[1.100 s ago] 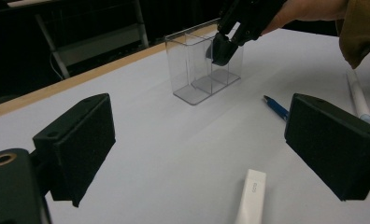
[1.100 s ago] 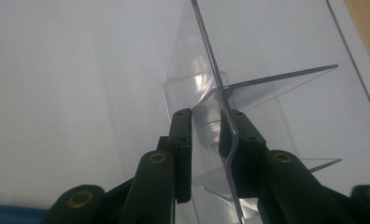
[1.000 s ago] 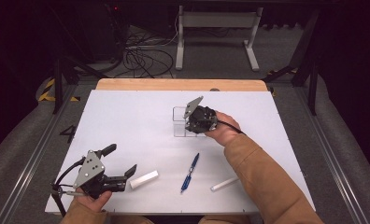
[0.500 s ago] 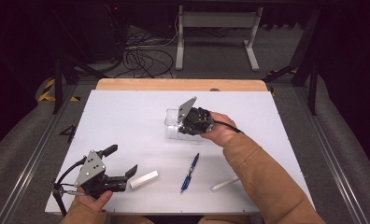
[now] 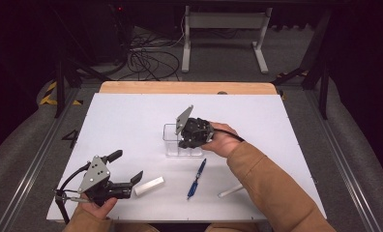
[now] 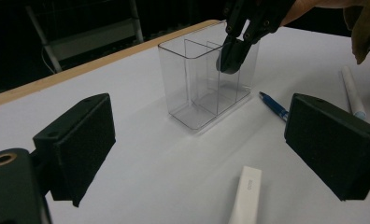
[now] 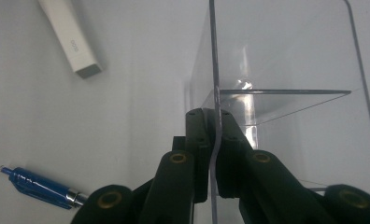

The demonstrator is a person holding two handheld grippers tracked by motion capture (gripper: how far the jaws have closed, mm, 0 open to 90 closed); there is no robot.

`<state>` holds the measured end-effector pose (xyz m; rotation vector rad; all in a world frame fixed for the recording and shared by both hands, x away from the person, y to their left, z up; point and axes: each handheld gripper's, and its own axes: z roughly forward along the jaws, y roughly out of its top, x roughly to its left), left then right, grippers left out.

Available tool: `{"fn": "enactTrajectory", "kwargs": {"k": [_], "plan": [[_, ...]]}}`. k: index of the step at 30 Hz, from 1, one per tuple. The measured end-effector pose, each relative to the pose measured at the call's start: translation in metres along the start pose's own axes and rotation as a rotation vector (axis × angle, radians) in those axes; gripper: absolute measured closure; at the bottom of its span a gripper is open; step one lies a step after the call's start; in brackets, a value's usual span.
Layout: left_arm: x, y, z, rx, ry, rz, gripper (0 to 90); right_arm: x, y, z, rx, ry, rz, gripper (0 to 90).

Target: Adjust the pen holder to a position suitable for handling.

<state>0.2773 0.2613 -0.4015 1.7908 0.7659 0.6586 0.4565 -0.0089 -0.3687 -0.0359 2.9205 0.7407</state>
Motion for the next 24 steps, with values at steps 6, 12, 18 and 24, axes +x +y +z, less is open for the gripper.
{"fn": "enactTrajectory", "kwargs": {"k": [6, 12, 18, 24], "plan": [[-0.0007, 0.0002, 0.0001, 0.002, 0.002, 0.009, 9.6, -0.0021, -0.0001, 0.0044, 0.008, 0.002, 0.016, 86.3], [-0.0013, -0.0002, 0.0008, 0.004, -0.001, 0.004, 9.6, -0.002, -0.0012, 0.0027, -0.003, 0.004, -0.011, 86.2], [-0.002, -0.0001, 0.0012, 0.005, -0.002, 0.007, 9.6, -0.0018, -0.002, 0.0016, -0.007, 0.012, -0.019, 86.4], [-0.0023, 0.0, 0.0011, 0.006, -0.005, 0.005, 9.6, -0.0019, -0.002, 0.0017, -0.008, 0.013, -0.017, 86.0]]}}
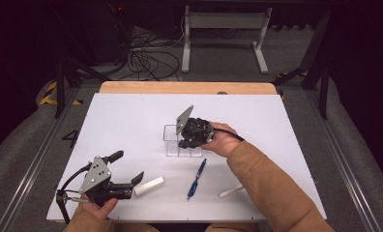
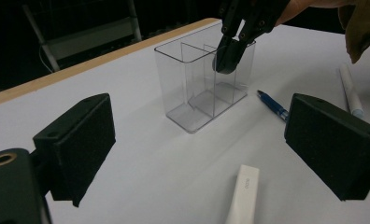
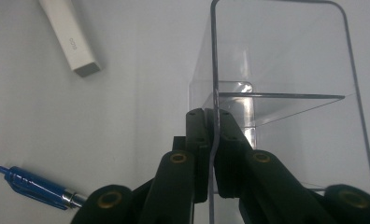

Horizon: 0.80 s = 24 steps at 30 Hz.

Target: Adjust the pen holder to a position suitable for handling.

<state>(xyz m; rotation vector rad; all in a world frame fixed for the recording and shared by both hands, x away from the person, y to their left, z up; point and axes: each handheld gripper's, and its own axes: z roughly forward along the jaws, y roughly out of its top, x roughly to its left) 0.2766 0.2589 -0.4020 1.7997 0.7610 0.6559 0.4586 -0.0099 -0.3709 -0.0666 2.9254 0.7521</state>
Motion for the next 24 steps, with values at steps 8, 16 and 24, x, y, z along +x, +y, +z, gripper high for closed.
{"fn": "enactTrajectory", "kwargs": {"k": [8, 16, 24], "plan": [[-0.002, 0.003, 0.001, 0.002, -0.011, -0.003, 9.5, 0.004, -0.005, -0.026, -0.16, -0.049, 0.068, 52.4], [-0.006, 0.011, 0.002, -0.003, -0.017, 0.006, 9.4, 0.018, -0.025, -0.071, -0.331, -0.114, 0.118, 29.1], [-0.006, 0.01, 0.005, -0.001, -0.025, 0.003, 9.4, 0.026, -0.036, -0.091, -0.386, -0.16, 0.136, 23.8]]}}
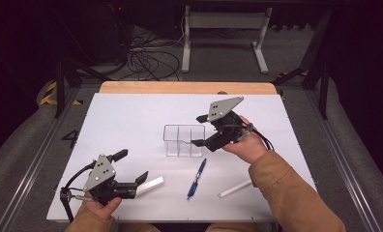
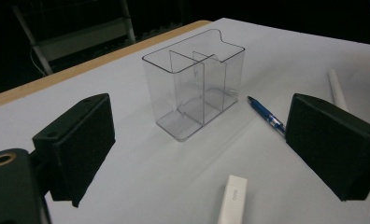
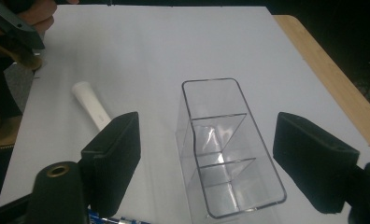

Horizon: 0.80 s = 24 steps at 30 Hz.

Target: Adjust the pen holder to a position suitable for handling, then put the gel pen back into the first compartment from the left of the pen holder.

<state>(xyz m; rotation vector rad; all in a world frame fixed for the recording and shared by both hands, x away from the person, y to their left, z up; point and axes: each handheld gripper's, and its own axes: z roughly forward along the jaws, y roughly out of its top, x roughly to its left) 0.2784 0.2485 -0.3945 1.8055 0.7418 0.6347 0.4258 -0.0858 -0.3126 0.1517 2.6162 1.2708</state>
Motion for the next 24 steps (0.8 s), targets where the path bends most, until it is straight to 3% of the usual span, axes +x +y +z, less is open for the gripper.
{"fn": "enactTrajectory", "kwargs": {"k": [7, 11, 20, 24], "plan": [[0.001, -0.001, -0.002, 0.002, 0.005, -0.001, 9.4, 0.003, -0.002, -0.015, -0.027, -0.036, 0.005, 20.6], [0.002, 0.0, -0.002, -0.003, 0.004, -0.006, 9.4, 0.006, -0.007, -0.023, -0.041, -0.066, 0.038, 18.5], [-0.002, 0.007, 0.002, 0.01, -0.009, -0.003, 9.4, 0.019, -0.019, -0.039, -0.125, -0.13, 0.075, 11.2], [-0.005, 0.013, 0.005, 0.008, -0.023, -0.004, 9.4, 0.027, -0.027, -0.049, -0.194, -0.173, 0.09, 5.9]]}}
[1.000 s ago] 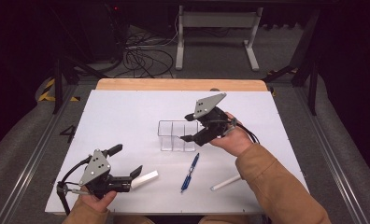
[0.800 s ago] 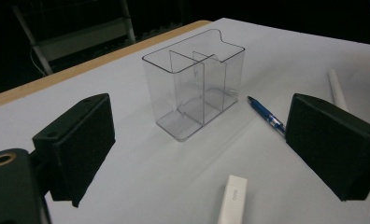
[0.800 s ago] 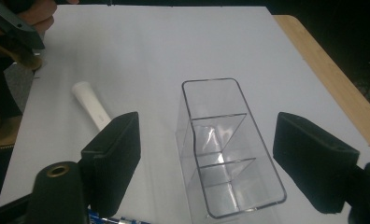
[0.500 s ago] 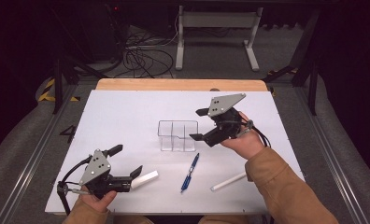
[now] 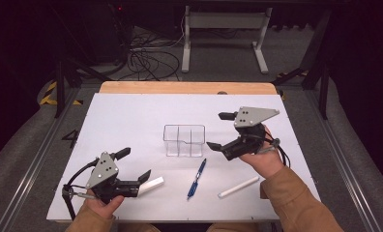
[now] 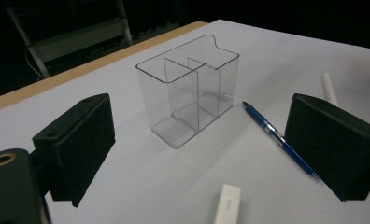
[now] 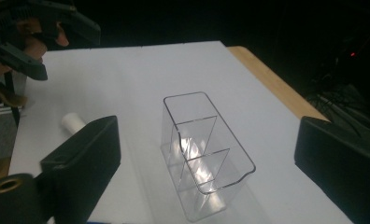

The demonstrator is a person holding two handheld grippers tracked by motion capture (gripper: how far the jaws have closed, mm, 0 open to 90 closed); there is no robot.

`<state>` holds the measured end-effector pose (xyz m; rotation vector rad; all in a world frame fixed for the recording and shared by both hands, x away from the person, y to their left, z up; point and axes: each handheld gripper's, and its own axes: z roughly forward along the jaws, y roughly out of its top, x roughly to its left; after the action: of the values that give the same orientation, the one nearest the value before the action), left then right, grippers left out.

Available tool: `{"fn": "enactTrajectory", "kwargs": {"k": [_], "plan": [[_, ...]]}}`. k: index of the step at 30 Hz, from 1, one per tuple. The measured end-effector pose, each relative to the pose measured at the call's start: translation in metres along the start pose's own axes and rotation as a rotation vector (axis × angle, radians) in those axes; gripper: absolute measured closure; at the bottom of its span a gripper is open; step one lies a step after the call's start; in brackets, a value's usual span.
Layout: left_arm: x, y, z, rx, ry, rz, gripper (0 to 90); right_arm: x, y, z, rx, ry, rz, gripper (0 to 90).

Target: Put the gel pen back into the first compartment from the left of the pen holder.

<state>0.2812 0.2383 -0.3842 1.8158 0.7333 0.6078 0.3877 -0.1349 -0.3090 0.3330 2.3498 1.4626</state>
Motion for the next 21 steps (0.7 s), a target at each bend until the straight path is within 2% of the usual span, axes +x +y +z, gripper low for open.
{"fn": "enactTrajectory", "kwargs": {"k": [5, 8, 13, 16, 19, 21], "plan": [[-0.005, 0.007, 0.004, -0.01, -0.022, 0.005, 9.9, 0.008, -0.013, -0.018, -0.065, -0.034, 0.047, 3.9], [-0.008, 0.011, 0.007, 0.0, -0.016, 0.008, 10.0, 0.012, -0.026, -0.028, -0.121, -0.052, 0.07, 3.7], [-0.013, 0.017, 0.013, 0.023, -0.022, 0.006, 10.0, 0.017, -0.047, -0.043, -0.166, -0.07, 0.136, 3.9], [-0.015, 0.022, 0.018, 0.046, -0.029, 0.017, 10.0, 0.016, -0.056, -0.048, -0.157, -0.094, 0.166, 3.7], [-0.016, 0.025, 0.023, 0.054, -0.044, 0.015, 10.0, 0.015, -0.065, -0.05, -0.162, -0.118, 0.167, 3.7], [-0.016, 0.027, 0.026, 0.059, -0.053, 0.011, 10.0, 0.014, -0.069, -0.05, -0.142, -0.124, 0.158, 3.7]]}}
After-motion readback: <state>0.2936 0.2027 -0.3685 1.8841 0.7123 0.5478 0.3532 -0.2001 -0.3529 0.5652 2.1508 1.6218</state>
